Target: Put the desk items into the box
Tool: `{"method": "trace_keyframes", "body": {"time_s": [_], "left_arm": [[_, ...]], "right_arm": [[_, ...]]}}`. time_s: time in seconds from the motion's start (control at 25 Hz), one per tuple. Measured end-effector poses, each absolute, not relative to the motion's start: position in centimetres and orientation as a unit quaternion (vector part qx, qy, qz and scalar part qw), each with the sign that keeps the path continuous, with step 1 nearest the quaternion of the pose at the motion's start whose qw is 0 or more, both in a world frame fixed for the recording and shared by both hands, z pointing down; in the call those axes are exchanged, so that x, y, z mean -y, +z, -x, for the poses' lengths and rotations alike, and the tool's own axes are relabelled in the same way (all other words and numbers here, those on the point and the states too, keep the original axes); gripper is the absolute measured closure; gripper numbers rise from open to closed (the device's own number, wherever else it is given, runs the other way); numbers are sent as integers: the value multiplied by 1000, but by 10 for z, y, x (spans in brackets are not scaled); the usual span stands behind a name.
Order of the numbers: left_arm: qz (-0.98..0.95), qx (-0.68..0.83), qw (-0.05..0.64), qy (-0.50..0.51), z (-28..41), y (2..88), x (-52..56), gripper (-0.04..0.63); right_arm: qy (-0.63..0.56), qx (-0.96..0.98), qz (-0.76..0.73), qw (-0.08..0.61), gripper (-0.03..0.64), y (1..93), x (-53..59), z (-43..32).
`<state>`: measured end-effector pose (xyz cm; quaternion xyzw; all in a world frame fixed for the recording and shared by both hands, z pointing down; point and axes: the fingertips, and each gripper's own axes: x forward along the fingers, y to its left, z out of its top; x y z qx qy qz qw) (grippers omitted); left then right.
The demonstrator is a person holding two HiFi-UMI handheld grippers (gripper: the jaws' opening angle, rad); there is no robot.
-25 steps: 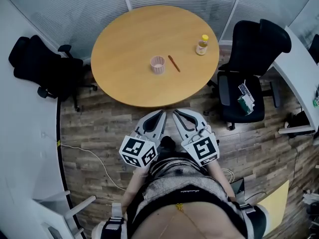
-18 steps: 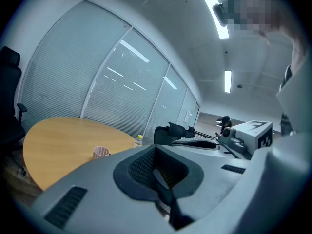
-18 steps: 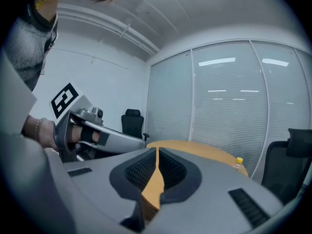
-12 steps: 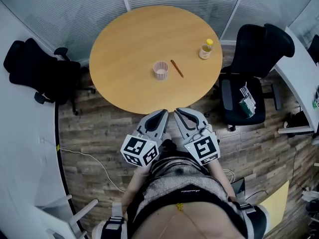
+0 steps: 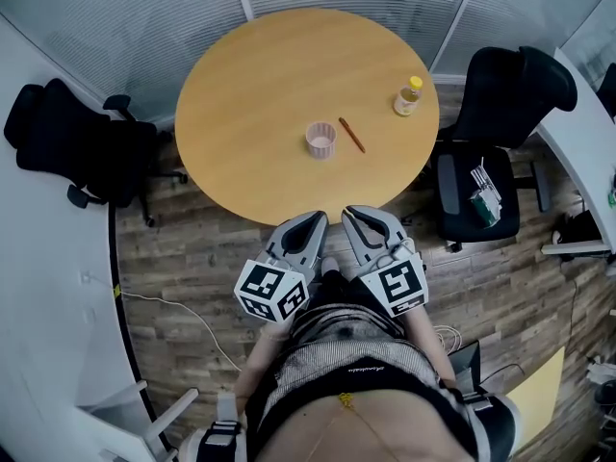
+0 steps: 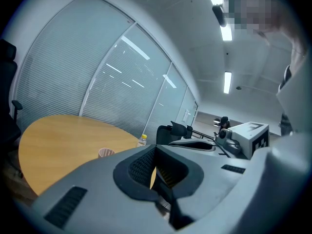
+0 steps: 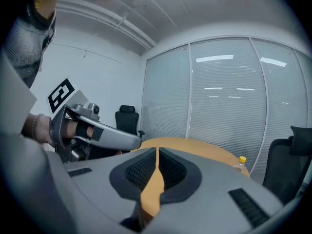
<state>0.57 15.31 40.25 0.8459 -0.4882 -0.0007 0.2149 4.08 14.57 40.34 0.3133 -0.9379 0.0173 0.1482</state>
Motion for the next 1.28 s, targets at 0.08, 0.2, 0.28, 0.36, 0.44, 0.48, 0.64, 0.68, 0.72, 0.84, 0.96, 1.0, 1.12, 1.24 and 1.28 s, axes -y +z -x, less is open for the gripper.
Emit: {"method": "trace_keyframes", "body": {"time_s": [0.08, 0.2, 0.28, 0.36, 0.44, 0.48, 0.64, 0.68, 0.72, 0.84, 0.96, 1.0, 1.12, 1.24, 1.28], "left_arm": [[-847, 485, 217, 3, -4, 404, -153, 577], [-846, 484, 221, 7, -3, 407, -152, 577], [-844, 487, 226, 8, 0, 409, -151, 577], [-841, 490, 229, 7, 2, 410, -150, 577], [-837, 495, 233, 7, 3, 412, -149, 577], [-835, 497, 234, 8, 3, 413, -148, 577], [-828, 508, 237, 10, 4, 415, -133, 577], [-826, 511, 237, 10, 5, 414, -128, 577], [-825, 513, 237, 9, 6, 413, -123, 577], [-822, 520, 232, 8, 6, 409, -105, 577], [-818, 526, 231, 7, 4, 408, -85, 577], [-817, 528, 232, 7, 3, 408, -79, 577], [-813, 534, 231, 8, 1, 406, -60, 577], [-809, 542, 229, 7, -3, 404, -40, 577], [-807, 544, 228, 7, -4, 404, -34, 577]], "right_arm": [[21, 937, -315, 150, 586, 406, -144, -39], [28, 936, -316, 155, 586, 411, -142, -36], [31, 937, -310, 155, 586, 413, -140, -32], [33, 940, -303, 155, 586, 414, -138, -29], [34, 942, -295, 156, 586, 416, -136, -25], [35, 943, -291, 156, 586, 416, -134, -24], [36, 949, -275, 153, 586, 417, -119, -21], [36, 950, -271, 153, 586, 417, -114, -20], [35, 951, -267, 152, 586, 415, -109, -19], [30, 955, -258, 145, 586, 409, -90, -17], [25, 957, -251, 142, 586, 406, -71, -18], [26, 958, -248, 141, 586, 406, -66, -18], [26, 961, -238, 141, 586, 405, -50, -20], [24, 963, -230, 140, 586, 403, -31, -24], [23, 964, -228, 138, 586, 402, -24, -26]]}}
